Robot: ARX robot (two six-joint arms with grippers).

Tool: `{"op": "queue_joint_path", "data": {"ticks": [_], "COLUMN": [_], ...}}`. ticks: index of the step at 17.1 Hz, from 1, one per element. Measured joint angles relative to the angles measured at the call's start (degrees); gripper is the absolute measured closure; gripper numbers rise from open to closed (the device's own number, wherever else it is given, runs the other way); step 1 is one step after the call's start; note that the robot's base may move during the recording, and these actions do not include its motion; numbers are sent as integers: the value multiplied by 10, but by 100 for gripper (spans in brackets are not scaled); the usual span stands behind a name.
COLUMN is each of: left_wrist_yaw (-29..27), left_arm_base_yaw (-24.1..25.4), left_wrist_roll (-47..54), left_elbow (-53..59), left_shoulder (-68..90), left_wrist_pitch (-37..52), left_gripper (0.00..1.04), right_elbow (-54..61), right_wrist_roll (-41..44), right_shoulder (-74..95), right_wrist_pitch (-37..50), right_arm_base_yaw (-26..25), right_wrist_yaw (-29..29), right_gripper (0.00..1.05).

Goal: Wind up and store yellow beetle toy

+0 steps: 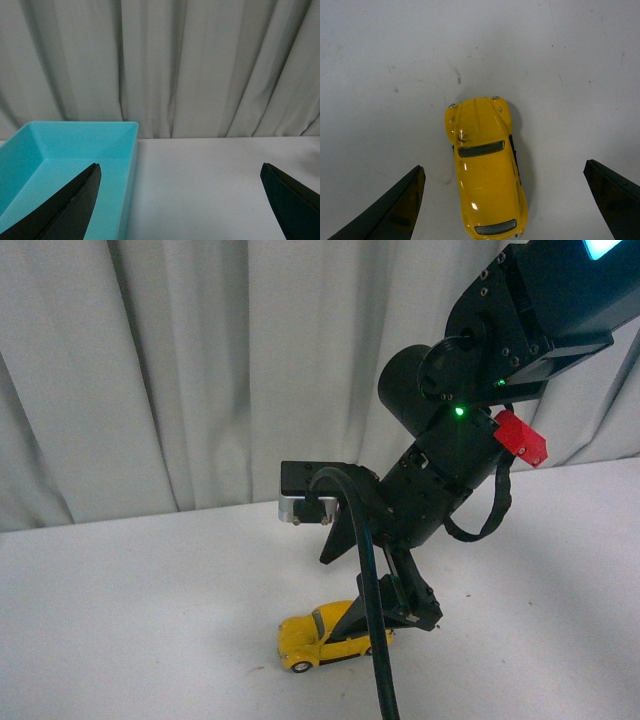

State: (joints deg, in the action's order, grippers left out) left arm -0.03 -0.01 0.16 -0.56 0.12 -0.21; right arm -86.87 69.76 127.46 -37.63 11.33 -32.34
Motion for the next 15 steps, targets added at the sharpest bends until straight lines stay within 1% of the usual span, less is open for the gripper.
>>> {"op": "queue_joint_path", "data": {"ticks": [3,6,12,15], "left_wrist_yaw": [0,0,0,0], "left_arm_base_yaw": [0,0,0,0], "left_wrist_roll": [0,0,0,0], "left_elbow": [0,0,0,0], "left_shoulder": [0,0,0,0], "left_wrist_pitch": [0,0,0,0], "left_gripper": [7,7,7,7], "right_elbow": [9,30,28,21], "right_wrist_roll": [-10,34,88,94], "right_shoulder": [0,12,24,31], "right_wrist_pitch": [10,20,27,30], "right_arm_base_yaw": [8,15,30,37], "right_wrist_yaw": [30,80,85,85], "right_gripper": [7,7,7,7]}}
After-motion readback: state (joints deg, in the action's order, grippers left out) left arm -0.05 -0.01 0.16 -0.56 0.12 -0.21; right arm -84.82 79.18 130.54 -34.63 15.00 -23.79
